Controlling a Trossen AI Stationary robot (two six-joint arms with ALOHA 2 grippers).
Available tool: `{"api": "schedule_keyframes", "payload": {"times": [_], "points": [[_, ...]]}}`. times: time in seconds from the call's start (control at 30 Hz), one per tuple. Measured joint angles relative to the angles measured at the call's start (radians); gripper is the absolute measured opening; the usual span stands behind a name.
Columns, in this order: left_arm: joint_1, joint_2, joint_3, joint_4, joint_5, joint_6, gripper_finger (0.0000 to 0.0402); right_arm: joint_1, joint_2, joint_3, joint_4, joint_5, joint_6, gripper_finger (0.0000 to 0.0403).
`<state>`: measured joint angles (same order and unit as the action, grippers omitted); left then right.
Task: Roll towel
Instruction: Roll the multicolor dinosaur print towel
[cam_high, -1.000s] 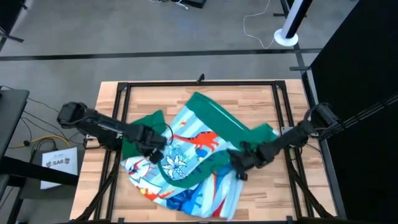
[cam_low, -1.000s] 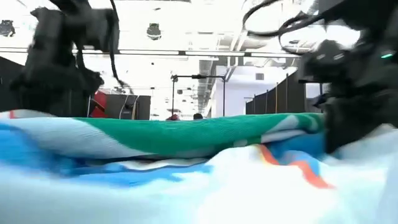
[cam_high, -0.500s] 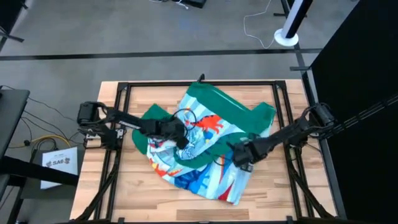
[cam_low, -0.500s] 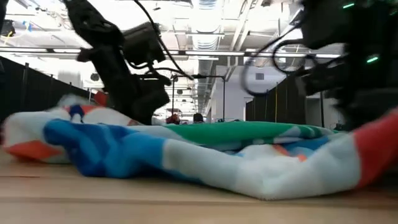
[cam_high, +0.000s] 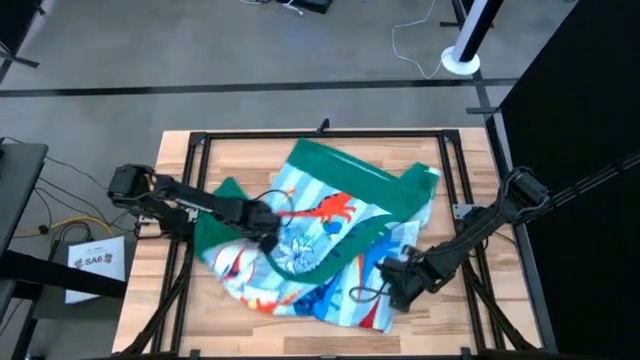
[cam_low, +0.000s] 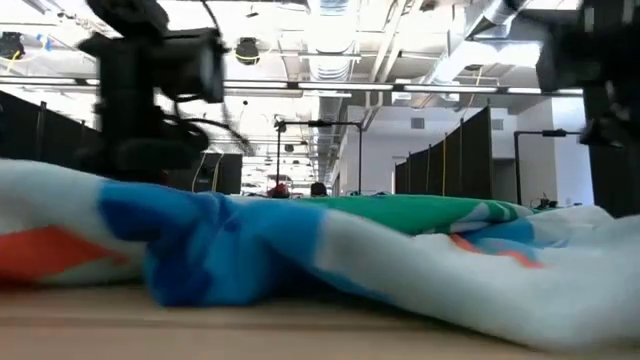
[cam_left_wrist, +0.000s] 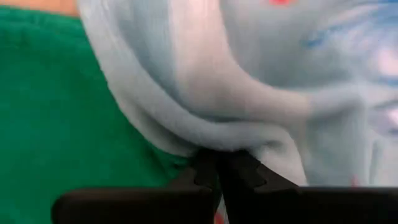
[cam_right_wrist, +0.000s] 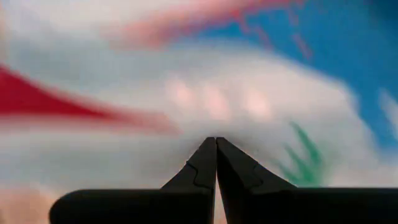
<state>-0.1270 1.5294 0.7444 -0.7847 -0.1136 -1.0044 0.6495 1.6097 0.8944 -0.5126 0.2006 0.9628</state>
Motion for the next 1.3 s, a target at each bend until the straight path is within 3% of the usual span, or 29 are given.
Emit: {"api": "schedule_keyframes", "payload": {"times": [0.17,0.27,0.37,0.43,0.5,0.57,0.63,0.73,0.87,1.03,1.13,1.3], "points": [[-0.088,-0.185,0.015,-0.145,-0.018,-0.150,0.0000,-0.021,0.086,-0.001,0.132,0.055,-0.051,0.0000],[-0.094,-0.249,0.013,-0.145,-0.208,-0.178,0.0000,-0.021,0.174,0.005,0.139,0.044,-0.054,0.0000],[-0.066,-0.254,0.007,-0.042,-0.396,-0.107,0.0000,-0.019,0.218,0.015,0.119,-0.010,-0.042,0.0000],[-0.042,-0.222,-0.021,0.069,-0.449,-0.027,0.0000,-0.008,0.219,0.020,0.096,-0.028,0.004,0.0000],[-0.024,-0.172,-0.049,0.211,-0.437,0.051,0.0000,0.011,0.171,0.017,0.007,-0.100,0.069,0.0000],[-0.014,-0.103,-0.079,0.351,-0.393,0.111,0.0000,0.045,0.095,0.001,-0.198,-0.185,0.133,0.0000],[-0.012,-0.012,-0.096,0.424,-0.336,0.134,0.0000,0.067,0.026,0.000,-0.286,-0.206,0.203,0.0000],[-0.016,0.091,-0.085,0.411,-0.335,0.130,0.0000,0.093,-0.100,0.014,-0.366,-0.112,0.299,0.0000],[-0.052,0.136,-0.075,0.336,-0.387,-0.024,0.0000,0.124,-0.138,0.009,-0.347,-0.009,0.348,0.0000],[-0.173,0.024,-0.090,-0.009,-0.316,-0.220,0.0000,0.107,-0.051,0.011,-0.246,0.052,0.312,0.0000],[-0.268,-0.085,-0.091,-0.076,-0.230,-0.373,0.0000,0.088,0.046,0.014,-0.214,0.049,0.299,0.0000],[-0.415,-0.211,-0.090,-0.149,-0.251,-0.551,0.0000,0.093,0.177,0.034,-0.267,-0.020,0.317,0.0000]]}}
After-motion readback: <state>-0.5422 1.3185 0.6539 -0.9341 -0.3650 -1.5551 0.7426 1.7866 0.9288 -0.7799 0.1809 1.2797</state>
